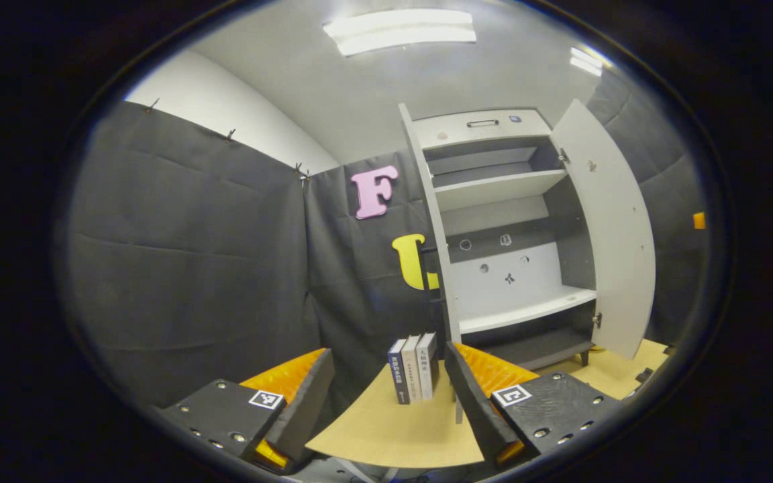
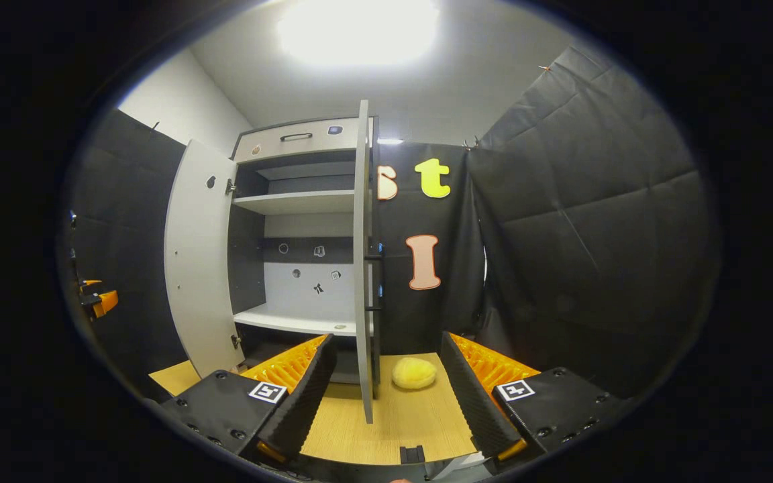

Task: Open the right door of the double-door shoe cabinet with the right hand, and open the left door with the left hand.

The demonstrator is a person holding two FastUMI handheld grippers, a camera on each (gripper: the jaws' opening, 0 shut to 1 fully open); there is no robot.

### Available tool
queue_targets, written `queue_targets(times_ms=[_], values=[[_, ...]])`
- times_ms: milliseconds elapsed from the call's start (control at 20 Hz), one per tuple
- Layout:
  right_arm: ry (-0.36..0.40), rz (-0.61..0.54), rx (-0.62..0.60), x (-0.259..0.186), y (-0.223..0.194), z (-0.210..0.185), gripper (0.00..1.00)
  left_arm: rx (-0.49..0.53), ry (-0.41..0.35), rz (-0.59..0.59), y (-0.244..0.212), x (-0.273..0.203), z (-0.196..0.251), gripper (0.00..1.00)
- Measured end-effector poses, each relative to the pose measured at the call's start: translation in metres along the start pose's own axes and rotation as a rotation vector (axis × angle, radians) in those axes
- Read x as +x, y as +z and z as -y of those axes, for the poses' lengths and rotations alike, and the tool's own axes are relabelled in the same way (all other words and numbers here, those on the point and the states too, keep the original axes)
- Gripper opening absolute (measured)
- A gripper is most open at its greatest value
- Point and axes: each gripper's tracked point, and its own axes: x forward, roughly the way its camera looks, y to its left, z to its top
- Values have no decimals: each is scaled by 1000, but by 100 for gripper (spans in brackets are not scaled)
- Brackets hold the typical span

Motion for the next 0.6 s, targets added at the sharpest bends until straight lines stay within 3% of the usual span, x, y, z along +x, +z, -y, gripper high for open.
queue_targets(times_ms=[600], values=[[0,36,-19,-4,4,0,98,17,1,51,15,-10,-2,99]])
